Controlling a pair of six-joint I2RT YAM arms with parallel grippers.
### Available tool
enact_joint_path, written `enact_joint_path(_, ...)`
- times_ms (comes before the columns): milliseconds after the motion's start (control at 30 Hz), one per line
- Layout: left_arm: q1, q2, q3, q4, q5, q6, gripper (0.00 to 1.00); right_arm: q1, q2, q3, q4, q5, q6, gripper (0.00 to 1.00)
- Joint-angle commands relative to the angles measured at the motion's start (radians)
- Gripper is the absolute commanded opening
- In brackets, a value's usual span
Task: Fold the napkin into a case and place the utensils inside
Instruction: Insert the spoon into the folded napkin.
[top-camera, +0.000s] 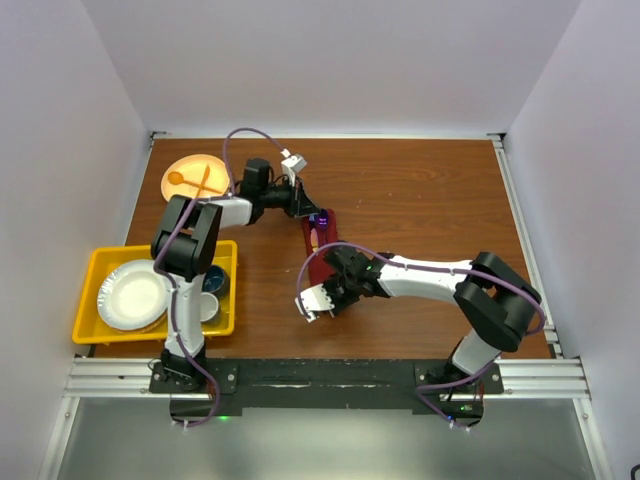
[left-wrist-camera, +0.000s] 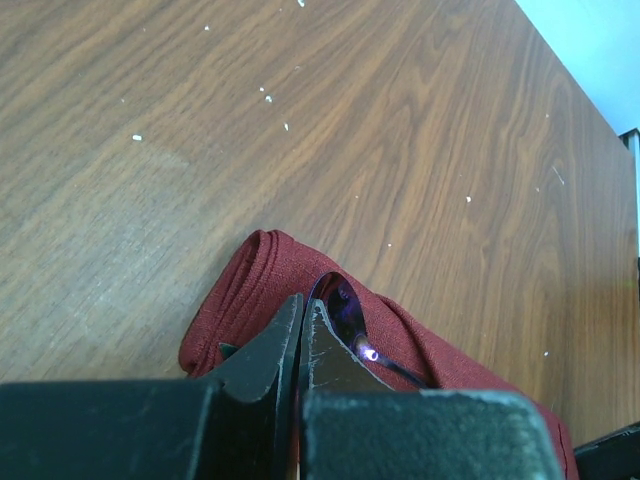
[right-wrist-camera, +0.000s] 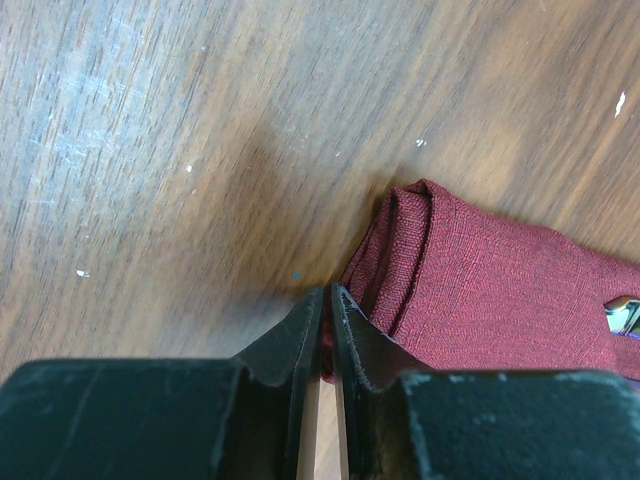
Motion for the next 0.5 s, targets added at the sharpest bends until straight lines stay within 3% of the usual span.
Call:
enact_joint_path(0,-0.020,0.000,0.045,-0.028,-0.024,0.062,0.01,0.004,0.026,0.022,-0.015,0.004,0.008,0.15)
enact_joint_path(100,-0.027,-0.003,0.054,-0.051,-0.040,0.085,0.05,0.003,0.023,0.023,-0.015,0.004,0.008,0.16)
enact_joint_path(333,-0.029,0.001,0.088,-0.088,-0.067,0.103,0.35,0.003,0.020,0.023,-0.020,-0.001,0.007,0.20)
enact_joint_path(467,-0.029,-0.025,0.100,-0.105,-0.101,0.132,0.44,0.003,0.011,0.026,-0.030,-0.008,0.003,0.22)
